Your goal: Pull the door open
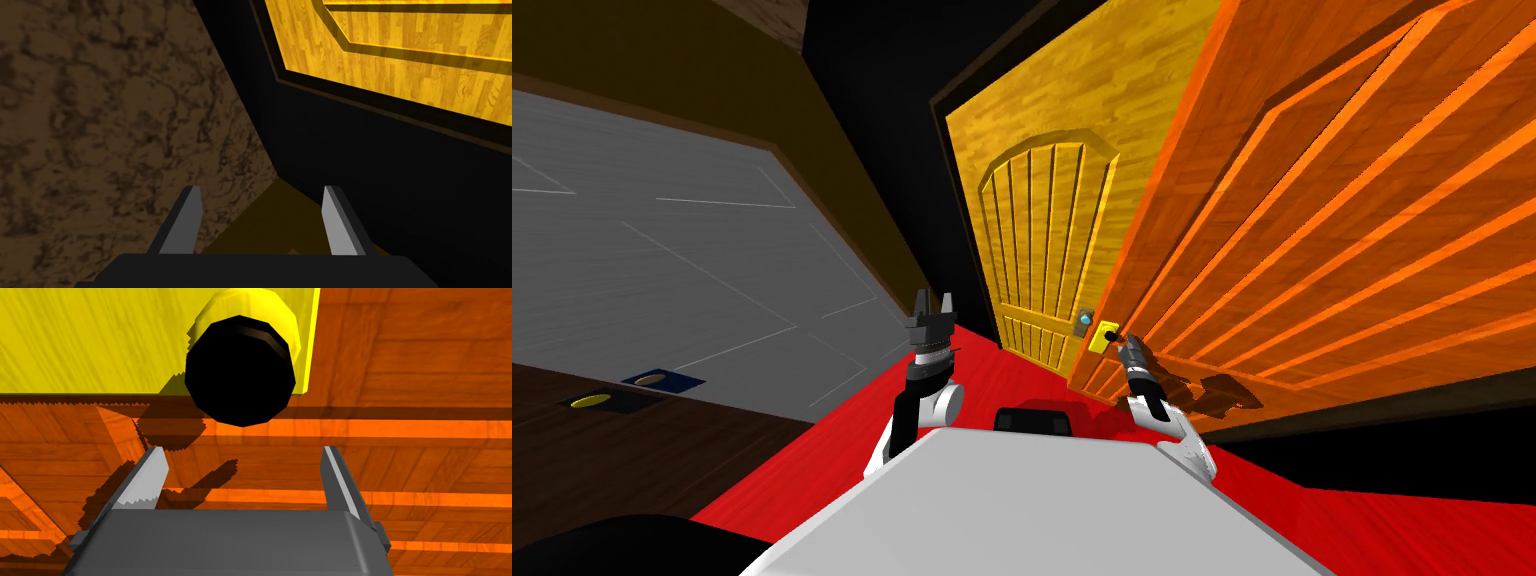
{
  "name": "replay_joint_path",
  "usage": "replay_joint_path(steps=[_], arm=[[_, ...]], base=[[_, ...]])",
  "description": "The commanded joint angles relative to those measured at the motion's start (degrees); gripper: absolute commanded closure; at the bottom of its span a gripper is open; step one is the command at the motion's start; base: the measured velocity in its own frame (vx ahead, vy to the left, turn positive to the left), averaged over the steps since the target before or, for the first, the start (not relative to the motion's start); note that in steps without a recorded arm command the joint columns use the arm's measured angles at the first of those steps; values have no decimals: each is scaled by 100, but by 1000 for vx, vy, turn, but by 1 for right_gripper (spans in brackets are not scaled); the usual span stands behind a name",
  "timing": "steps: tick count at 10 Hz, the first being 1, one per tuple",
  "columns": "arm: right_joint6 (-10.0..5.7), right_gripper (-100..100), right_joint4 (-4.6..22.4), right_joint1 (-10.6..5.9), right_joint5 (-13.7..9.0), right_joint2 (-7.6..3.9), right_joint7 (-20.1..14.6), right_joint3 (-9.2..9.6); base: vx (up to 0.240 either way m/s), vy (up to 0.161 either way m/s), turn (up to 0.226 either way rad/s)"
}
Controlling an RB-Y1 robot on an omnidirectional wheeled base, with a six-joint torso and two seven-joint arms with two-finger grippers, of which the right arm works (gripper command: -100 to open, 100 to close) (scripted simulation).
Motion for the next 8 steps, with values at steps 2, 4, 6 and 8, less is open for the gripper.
replay_joint_path(steps=[2, 4, 6, 8], arm=[[-14, -100, -26, -31, 5, 22, 0, 45], [-14, 100, -26, -31, 5, 22, 0, 45], [-14, 100, -26, -31, 5, 22, 0, 45], [-14, 100, -26, -31, 5, 22, 0, 45]], base=[[162, 76, 62], [-28, -12, -6], [-25, -9, 20], [-3, 0, -1]])
